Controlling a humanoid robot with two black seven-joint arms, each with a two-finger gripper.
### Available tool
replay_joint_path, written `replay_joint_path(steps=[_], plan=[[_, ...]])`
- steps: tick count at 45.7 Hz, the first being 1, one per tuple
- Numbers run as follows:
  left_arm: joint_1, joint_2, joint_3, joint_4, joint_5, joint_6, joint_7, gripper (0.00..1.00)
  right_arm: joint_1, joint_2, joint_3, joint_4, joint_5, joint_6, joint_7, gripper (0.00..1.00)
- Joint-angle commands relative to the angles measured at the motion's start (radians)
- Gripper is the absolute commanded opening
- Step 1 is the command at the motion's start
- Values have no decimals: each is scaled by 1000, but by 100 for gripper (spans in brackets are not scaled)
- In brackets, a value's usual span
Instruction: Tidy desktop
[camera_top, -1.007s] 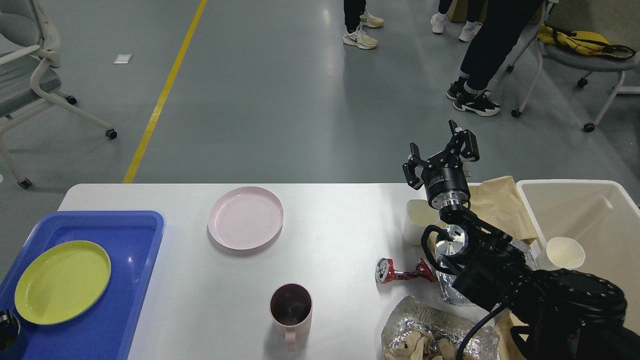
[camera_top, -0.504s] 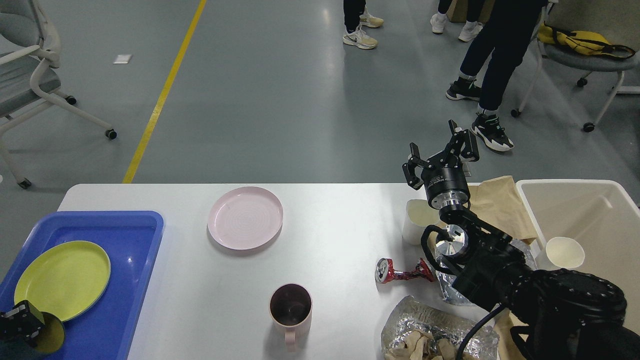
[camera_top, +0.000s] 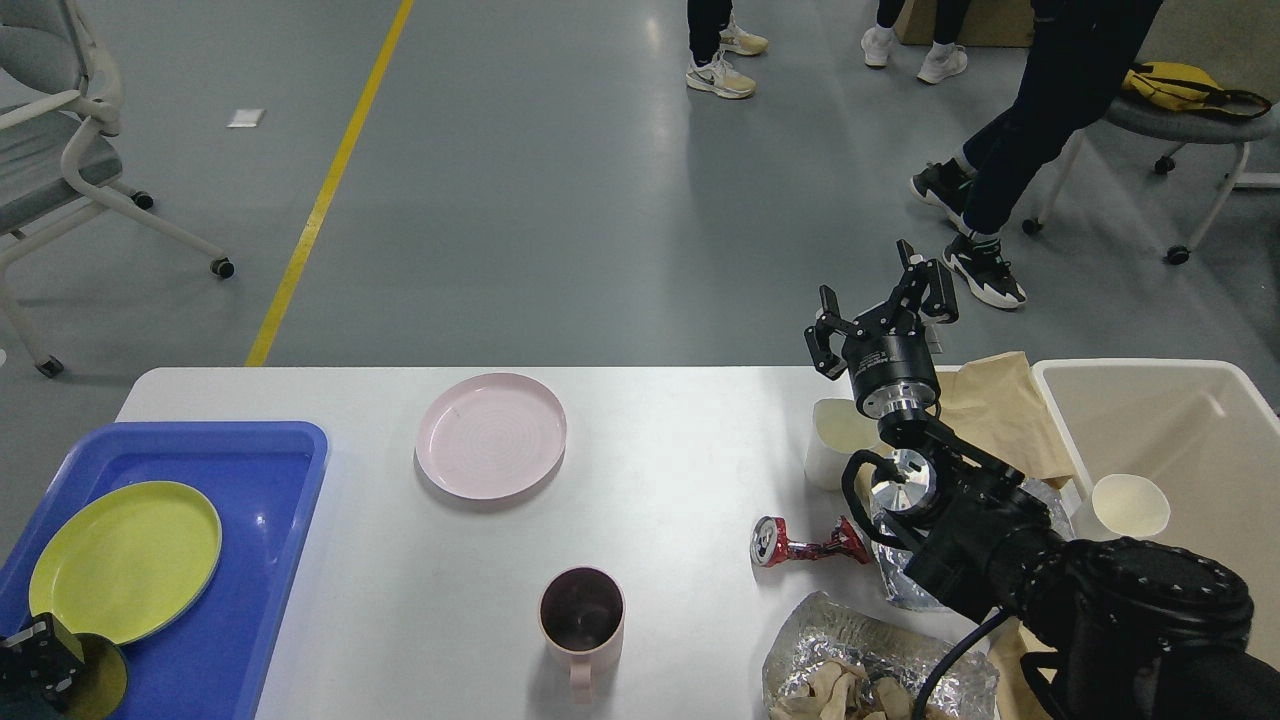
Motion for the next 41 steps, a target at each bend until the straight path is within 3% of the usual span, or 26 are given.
replay_joint_path(steps=[1,41], plan=[[-1,0,4,0,18,0,0,95,0,1,0,0,0,0,0,100],[-17,44,13,60,182,15,0,95,0,-1,0,0,0,0,0,100]])
